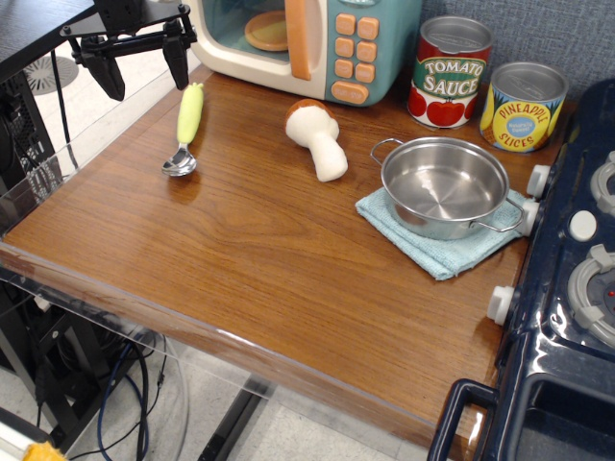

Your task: Move the white object from the microwave to the bottom right table edge

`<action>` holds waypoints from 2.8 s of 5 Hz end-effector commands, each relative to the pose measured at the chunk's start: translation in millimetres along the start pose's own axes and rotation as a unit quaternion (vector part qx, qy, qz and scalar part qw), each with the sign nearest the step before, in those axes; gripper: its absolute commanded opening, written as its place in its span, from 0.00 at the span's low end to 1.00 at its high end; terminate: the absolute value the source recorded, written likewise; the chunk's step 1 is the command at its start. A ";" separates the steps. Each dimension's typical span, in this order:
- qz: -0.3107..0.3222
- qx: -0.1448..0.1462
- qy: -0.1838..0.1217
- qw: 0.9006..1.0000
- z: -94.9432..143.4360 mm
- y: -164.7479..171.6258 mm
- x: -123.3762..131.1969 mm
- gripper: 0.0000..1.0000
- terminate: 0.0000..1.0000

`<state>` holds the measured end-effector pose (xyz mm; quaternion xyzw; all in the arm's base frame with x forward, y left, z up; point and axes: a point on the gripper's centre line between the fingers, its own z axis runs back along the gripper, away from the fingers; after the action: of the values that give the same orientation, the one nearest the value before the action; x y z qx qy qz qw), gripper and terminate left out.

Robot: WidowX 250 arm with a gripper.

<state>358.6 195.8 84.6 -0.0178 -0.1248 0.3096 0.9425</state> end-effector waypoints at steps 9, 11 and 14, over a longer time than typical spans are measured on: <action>-0.085 -0.026 0.016 0.996 -24.4 -170.4 -47.0 1.00 0.00; -0.085 0.016 0.041 0.995 -58.6 -157.3 -50.8 1.00 0.00; -0.093 0.020 0.035 0.995 -58.2 -149.2 -49.7 0.00 0.00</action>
<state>418.7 47.7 13.6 0.0024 -0.0629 0.2250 0.9723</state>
